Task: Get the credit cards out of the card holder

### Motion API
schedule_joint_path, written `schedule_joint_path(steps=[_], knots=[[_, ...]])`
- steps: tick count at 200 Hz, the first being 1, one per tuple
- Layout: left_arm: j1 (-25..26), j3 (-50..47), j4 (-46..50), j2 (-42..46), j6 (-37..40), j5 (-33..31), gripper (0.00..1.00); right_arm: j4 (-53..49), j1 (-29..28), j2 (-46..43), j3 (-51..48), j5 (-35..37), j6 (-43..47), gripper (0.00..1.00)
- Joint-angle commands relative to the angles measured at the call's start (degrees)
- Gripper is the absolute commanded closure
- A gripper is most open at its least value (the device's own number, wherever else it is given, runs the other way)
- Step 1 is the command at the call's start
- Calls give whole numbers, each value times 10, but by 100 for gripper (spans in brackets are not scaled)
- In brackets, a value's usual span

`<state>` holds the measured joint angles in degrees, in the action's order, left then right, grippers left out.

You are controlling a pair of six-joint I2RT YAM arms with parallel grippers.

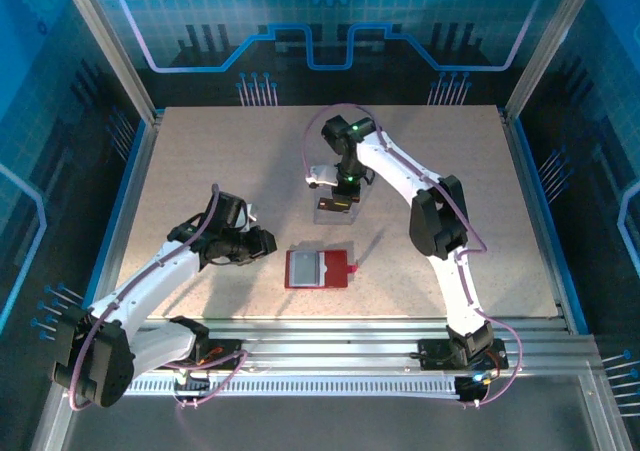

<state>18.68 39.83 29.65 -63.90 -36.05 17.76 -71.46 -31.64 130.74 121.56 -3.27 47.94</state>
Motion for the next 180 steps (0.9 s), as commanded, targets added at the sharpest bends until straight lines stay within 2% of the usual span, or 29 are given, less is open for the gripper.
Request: schedule_joint_path(steps=[1,56,75,92,180], knots=[[-9,-12,14,12,2,-1,76,-39,5,19,17,-12,13,100],[-16,-25,13,29,1,-1,76,-57,4,40,29,-20,20,100],[-19,-29,15,36,1,-2,76,-55,4,43,37,-21,16,92],[-21,-32,15,38,0,-3,76,-41,4,38,38,-11,10,89],[-25,-29,24,52,1,-2,76,39,3,-4,13,36,-9,81]])
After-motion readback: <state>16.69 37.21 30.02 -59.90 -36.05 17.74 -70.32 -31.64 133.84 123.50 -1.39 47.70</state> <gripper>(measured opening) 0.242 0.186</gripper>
